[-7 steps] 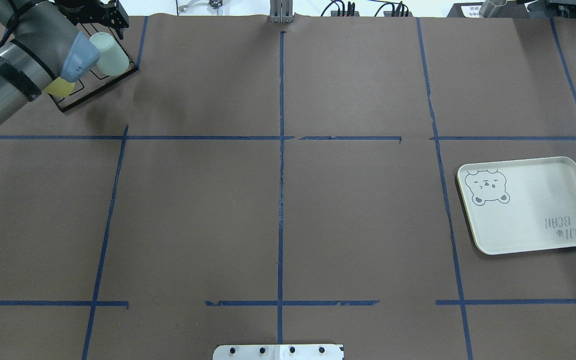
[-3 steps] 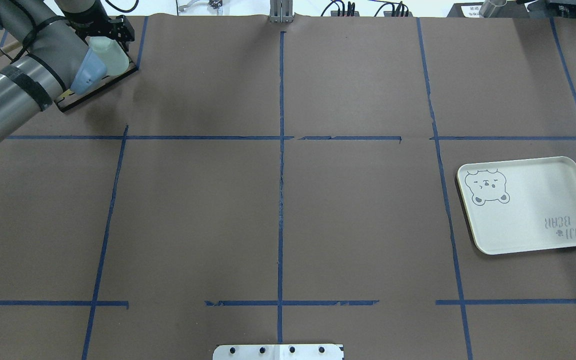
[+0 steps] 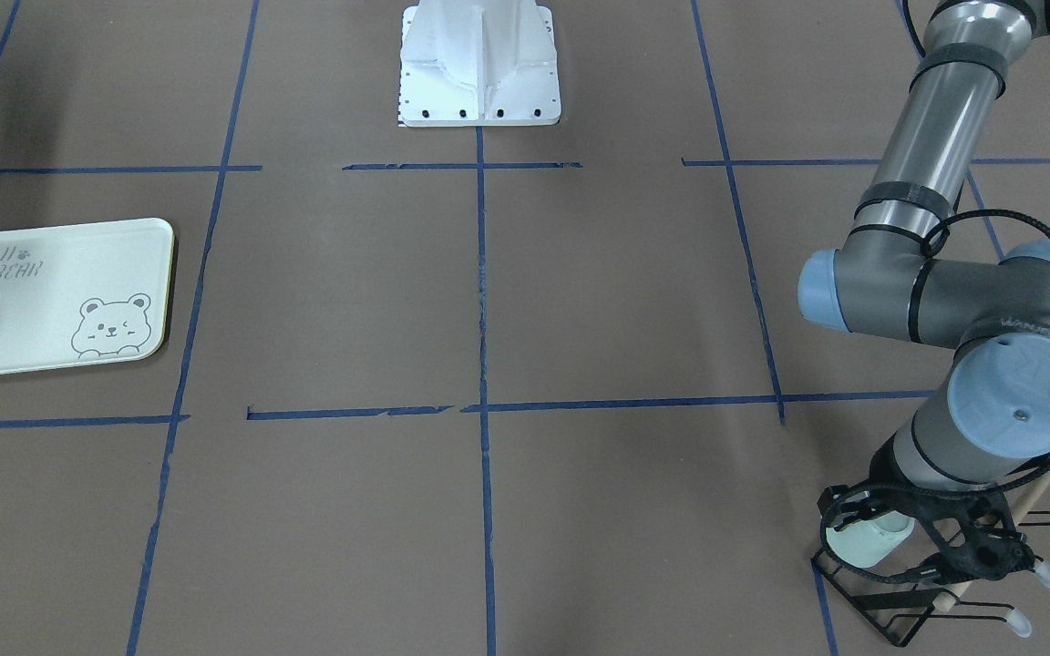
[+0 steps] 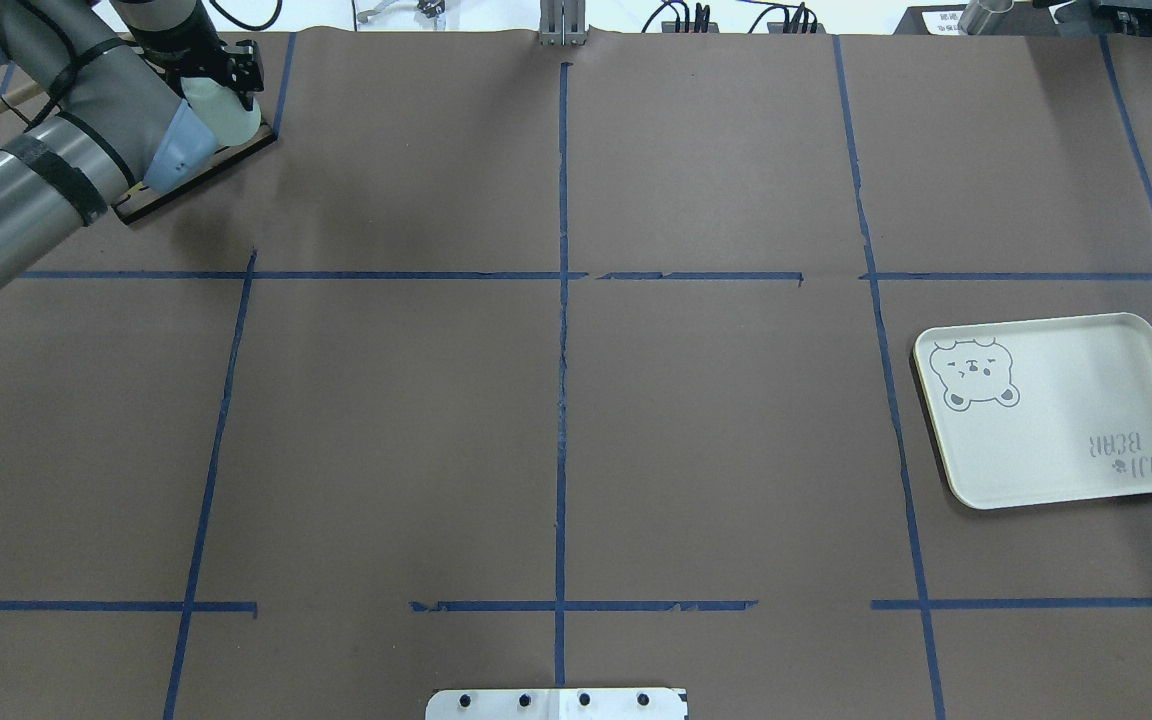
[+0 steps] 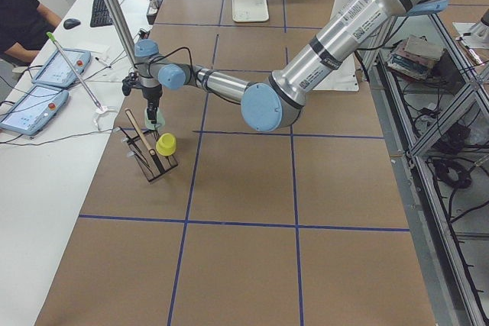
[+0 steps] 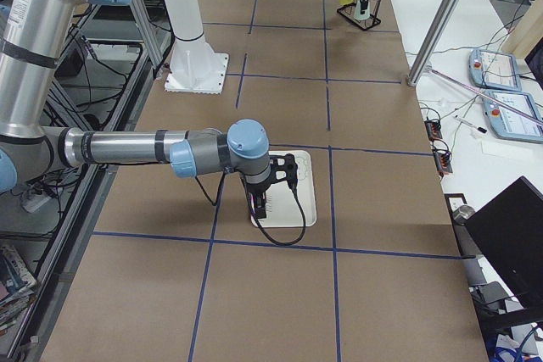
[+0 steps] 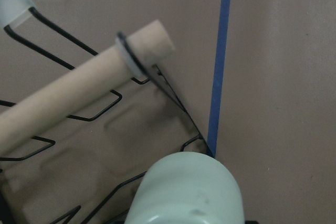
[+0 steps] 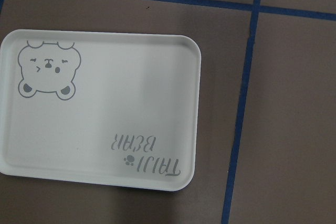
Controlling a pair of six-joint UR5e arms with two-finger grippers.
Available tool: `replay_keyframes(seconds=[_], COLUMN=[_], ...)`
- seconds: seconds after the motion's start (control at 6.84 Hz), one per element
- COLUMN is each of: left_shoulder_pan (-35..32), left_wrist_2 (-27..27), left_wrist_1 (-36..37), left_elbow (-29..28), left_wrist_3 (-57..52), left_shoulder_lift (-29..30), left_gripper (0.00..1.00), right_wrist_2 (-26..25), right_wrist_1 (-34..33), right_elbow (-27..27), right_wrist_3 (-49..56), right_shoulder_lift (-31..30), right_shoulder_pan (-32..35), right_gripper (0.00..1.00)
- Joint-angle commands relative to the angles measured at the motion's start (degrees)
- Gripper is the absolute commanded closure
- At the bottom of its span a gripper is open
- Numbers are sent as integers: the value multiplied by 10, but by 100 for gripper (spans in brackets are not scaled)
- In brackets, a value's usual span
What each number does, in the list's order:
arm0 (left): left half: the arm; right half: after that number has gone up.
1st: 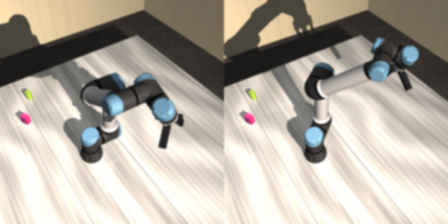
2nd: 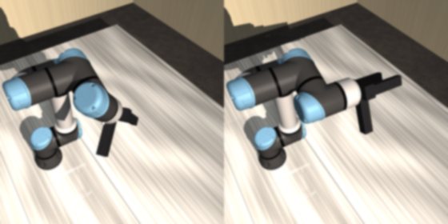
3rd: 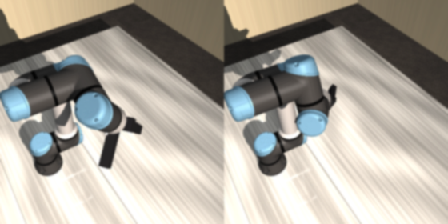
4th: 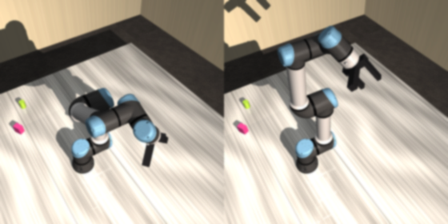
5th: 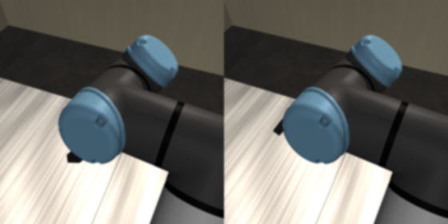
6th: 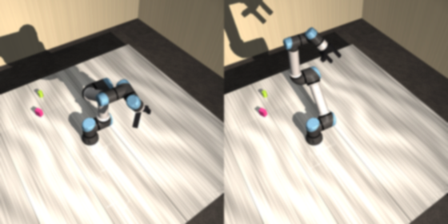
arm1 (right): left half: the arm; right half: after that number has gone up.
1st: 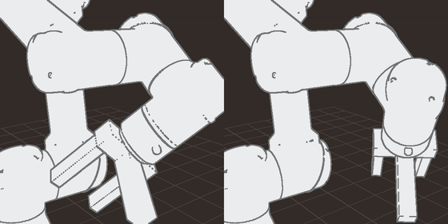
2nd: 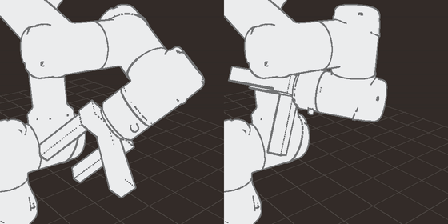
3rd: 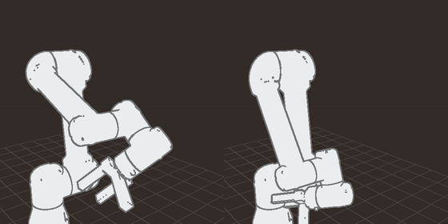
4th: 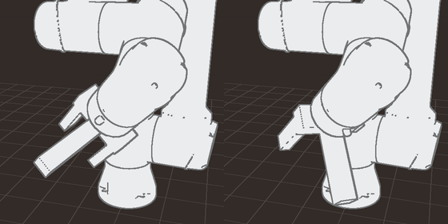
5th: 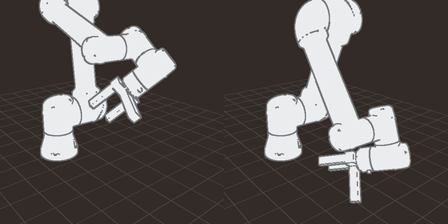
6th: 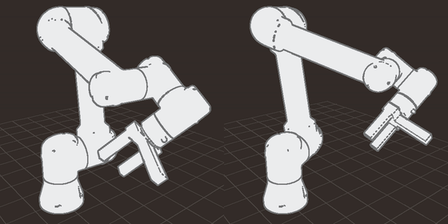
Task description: Left arm grabs green cup and hands to right arm on tray
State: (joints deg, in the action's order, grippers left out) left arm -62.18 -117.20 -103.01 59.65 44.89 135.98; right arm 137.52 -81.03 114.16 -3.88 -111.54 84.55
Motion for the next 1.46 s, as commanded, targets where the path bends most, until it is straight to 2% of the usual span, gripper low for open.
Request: replay_keyframes(seconds=[0.0, 0.15, 0.29, 0.44, 0.58, 0.73, 1.02, 1.17, 1.32], left_shoulder_pan=[-48, -65, -64, -33, 15, 85, 177, 215, 252], left_wrist_2=[-2, -5, -8, -24, -30, -30, -29, -29, -24], left_wrist_1=[147, 208, 210, 203, 199, 161, 12, -104, -238], left_elbow=[142, 220, 286, 346, 387, 403, 400, 400, 385], left_wrist_3=[-92, -112, -102, -36, 58, 162, 365, 514, 554], left_shoulder_lift=[-12, -26, -57, -90, -93, -93, -96, -96, -116], left_gripper=[99, 99, 99, 99, 99, 99, 97, 96, 94], right_wrist_2=[11, 18, 20, 28, 41, 35, 36, 35, 34], right_wrist_1=[0, 1, 8, 58, 144, 239, 319, 377, 423], right_elbow=[1, 2, 3, 3, 1, -5, -12, -12, -12], right_wrist_3=[-2, -3, -9, -48, -167, -297, -491, -584, -695], right_shoulder_lift=[0, 0, 0, 1, 16, 48, 135, 173, 219], right_shoulder_pan=[0, 0, -2, -25, -65, -147, -213, -251, -269], right_gripper=[0, 0, 0, 0, 0, 0, 0, 0, 0])
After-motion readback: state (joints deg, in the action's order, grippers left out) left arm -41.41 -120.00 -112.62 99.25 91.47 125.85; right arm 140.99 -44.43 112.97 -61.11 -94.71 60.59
